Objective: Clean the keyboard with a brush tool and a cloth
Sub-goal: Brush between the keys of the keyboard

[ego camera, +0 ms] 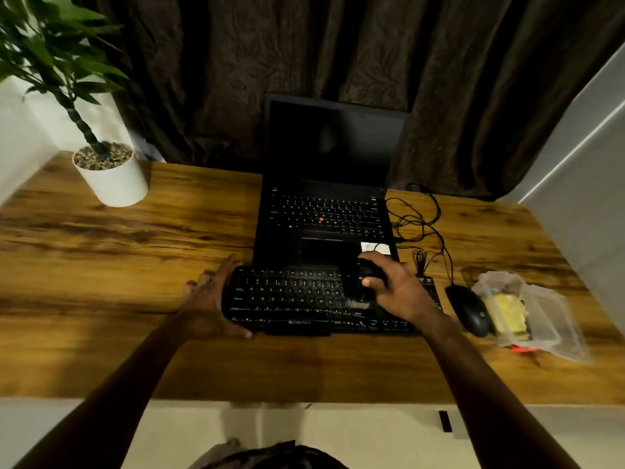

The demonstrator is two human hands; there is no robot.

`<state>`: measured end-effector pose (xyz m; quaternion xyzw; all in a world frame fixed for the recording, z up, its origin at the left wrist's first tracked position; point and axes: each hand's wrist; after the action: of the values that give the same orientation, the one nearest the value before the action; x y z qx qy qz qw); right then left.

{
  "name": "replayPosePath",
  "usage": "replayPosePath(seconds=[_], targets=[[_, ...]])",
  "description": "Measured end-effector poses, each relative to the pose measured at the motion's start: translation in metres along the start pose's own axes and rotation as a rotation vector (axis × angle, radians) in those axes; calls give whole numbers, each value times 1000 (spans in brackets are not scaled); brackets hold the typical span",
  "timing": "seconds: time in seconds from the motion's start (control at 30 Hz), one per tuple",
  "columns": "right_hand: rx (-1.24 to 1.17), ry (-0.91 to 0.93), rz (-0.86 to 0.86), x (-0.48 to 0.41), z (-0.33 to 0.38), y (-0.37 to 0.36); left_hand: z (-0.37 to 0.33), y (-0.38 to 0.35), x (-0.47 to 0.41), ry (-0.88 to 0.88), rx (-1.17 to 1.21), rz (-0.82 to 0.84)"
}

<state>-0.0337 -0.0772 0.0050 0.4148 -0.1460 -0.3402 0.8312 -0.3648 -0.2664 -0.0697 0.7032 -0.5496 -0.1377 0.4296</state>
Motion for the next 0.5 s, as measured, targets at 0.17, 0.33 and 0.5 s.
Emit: replayPosePath(seconds=[0.17, 0.33, 0.5], targets=[[94, -17, -8, 1, -12, 15, 1, 0, -1, 15, -21, 5], [6, 58, -34, -4, -3, -1, 1, -1, -1, 28, 15, 12], [-22, 40, -150, -6, -6, -4, 1, -1, -1, 10, 13, 9]])
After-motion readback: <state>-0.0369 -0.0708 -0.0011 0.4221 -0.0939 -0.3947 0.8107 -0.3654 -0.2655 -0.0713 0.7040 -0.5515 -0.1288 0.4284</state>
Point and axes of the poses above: each hand's wrist, its own x-axis away from the middle knuckle, its own y-axis out of the back of the hand, z = x × y, and after that the axes turned 11 degrees about y, right-handed
